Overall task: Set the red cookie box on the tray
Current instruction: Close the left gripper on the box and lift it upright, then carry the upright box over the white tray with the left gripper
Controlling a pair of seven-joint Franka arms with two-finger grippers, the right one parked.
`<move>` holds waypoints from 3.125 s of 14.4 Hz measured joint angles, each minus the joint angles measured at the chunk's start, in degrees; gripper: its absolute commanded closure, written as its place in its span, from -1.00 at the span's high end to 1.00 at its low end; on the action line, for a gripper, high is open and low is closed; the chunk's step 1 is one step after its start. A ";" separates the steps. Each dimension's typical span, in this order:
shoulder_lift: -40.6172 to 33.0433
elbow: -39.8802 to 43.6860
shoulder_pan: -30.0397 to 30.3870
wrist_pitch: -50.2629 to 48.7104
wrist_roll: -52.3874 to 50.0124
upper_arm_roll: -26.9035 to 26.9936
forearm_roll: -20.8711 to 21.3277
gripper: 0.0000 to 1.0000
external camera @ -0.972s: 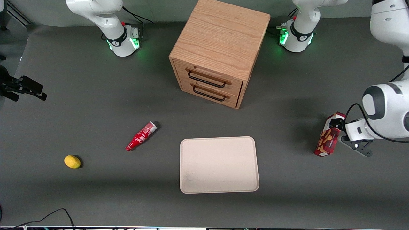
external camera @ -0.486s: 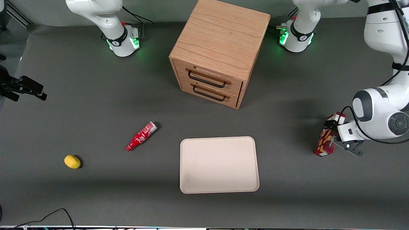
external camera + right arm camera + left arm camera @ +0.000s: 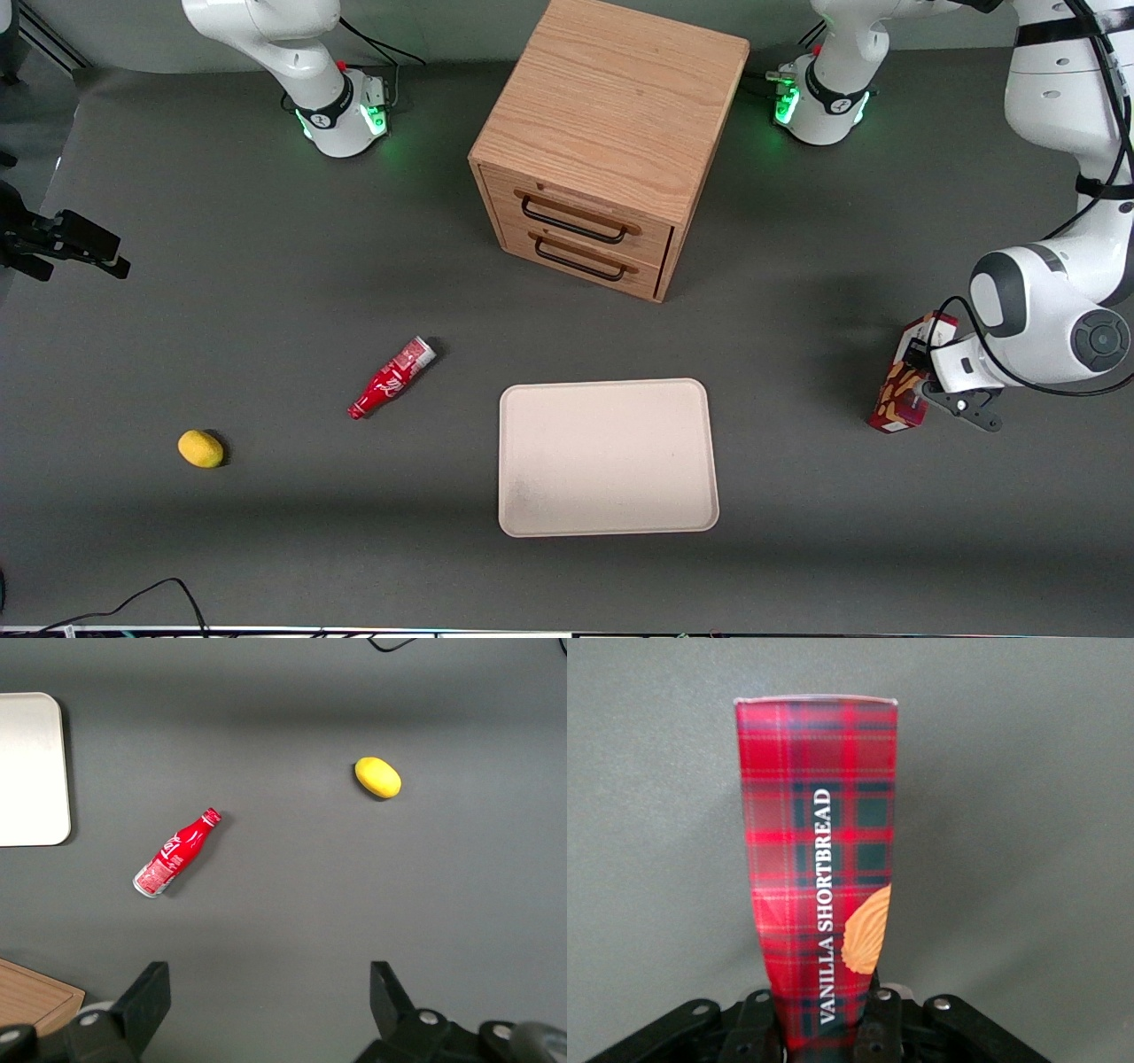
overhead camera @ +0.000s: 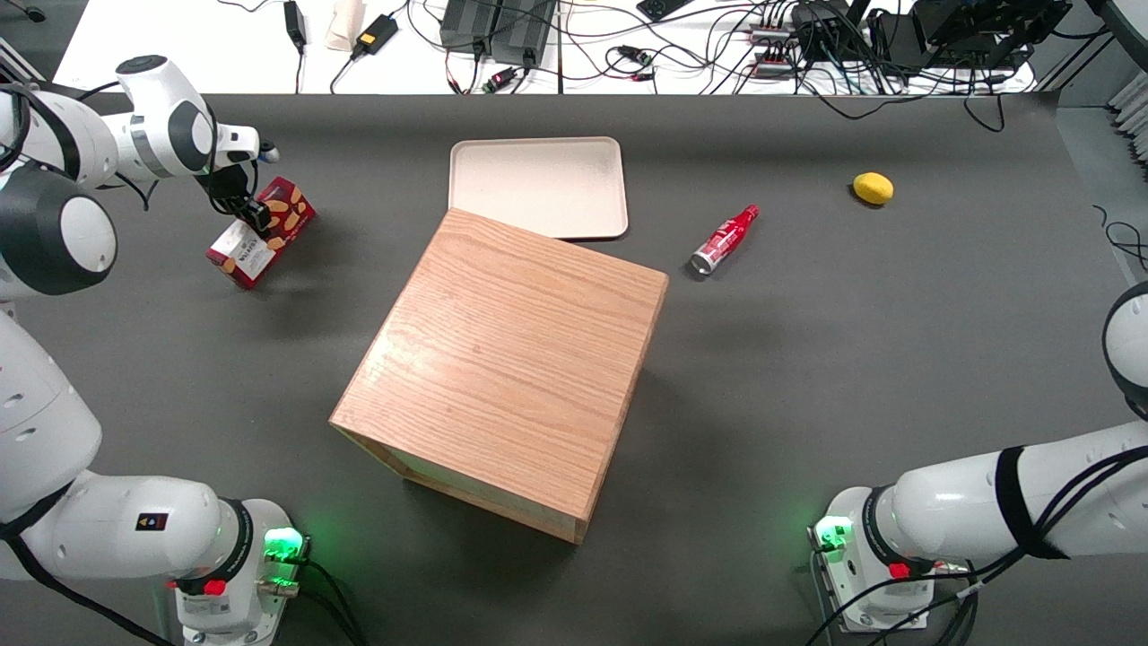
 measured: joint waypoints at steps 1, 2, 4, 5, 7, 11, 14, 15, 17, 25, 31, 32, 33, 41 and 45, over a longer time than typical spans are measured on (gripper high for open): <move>0.00 0.10 0.00 0.00 0.01 -0.01 -0.04 -1.00; -0.01 0.41 0.00 -0.18 0.06 -0.03 -0.11 -1.00; -0.12 2.93 0.01 -4.14 0.36 0.01 -0.32 -1.00; -0.25 5.64 0.04 -8.32 0.45 0.12 -0.51 -1.00; -0.55 13.52 0.16 -18.23 0.61 0.42 -0.97 -1.00; -2.56 27.36 0.30 -32.79 -1.32 0.55 -1.15 -1.00; -3.67 35.84 0.04 -42.81 -9.80 0.04 -1.15 -1.00; -3.85 38.40 -0.42 -45.91 -13.73 -0.36 -1.20 -1.00; -4.08 42.80 -2.56 -51.00 -23.39 -1.78 -1.26 -1.00; -1.93 45.40 -14.61 -46.82 -56.45 -8.57 -1.14 -1.00; 10.96 44.79 -22.77 -27.03 -66.29 -8.68 1.45 -1.00; 13.13 44.65 -23.13 -23.37 -66.43 -8.67 1.49 -1.00; 14.96 44.27 -23.20 -19.91 -66.43 -8.65 1.65 -1.00; 22.94 41.98 -23.25 -4.84 -66.36 -8.50 5.41 -1.00; 23.03 41.97 -24.03 -4.67 -66.36 -8.56 5.74 -1.00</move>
